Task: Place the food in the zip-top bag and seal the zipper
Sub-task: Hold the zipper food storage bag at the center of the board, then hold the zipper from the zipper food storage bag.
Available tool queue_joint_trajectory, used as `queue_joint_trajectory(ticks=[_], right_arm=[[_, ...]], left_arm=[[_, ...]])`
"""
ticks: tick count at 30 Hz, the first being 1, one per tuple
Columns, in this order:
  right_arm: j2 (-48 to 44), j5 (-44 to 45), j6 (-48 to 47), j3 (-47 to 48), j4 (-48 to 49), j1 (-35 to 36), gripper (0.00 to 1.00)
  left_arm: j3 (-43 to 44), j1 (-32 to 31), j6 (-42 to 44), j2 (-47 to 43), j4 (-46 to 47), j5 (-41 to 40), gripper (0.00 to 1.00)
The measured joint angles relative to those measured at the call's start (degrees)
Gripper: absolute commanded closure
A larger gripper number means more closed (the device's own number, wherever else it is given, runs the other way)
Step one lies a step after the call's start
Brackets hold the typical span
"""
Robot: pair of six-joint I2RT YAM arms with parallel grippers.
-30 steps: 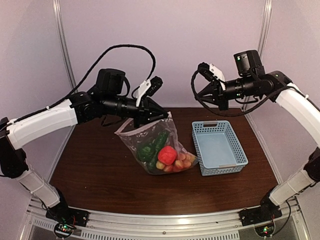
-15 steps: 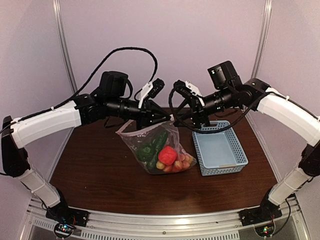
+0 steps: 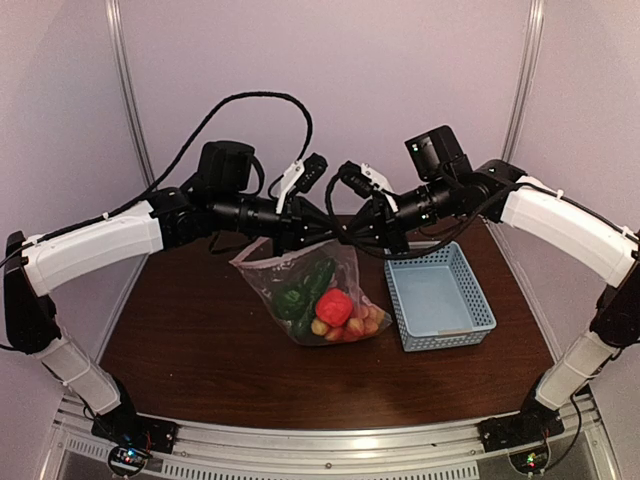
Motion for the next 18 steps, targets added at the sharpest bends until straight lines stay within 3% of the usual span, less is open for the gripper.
queue_joint_trajectory(ticks=[2,6,13,18], right_arm=[[0.17,0.11,0.0,0.15,0.39,-0.07,1.0],[0.42,0.15,-0.37,0.2,0.35,-0.13,1.0],[0.35,0.44,-1.46,0.2,0.37,-0.13,1.0],[0.28,0.52,-1.66,0.2,0.37,-0.13,1.0]], left_arm=[[0.0,0.17,-0.22,0.0,0.31,0.2,0.61],[0.0,0.17,-0.5,-0.07,0.92,-0.22,0.58],[0.0,0.17,-0.13,-0.35,0.07,-1.07,0.76],[0.0,0.17,-0.02,-0.35,-0.33,-1.09,0.81]])
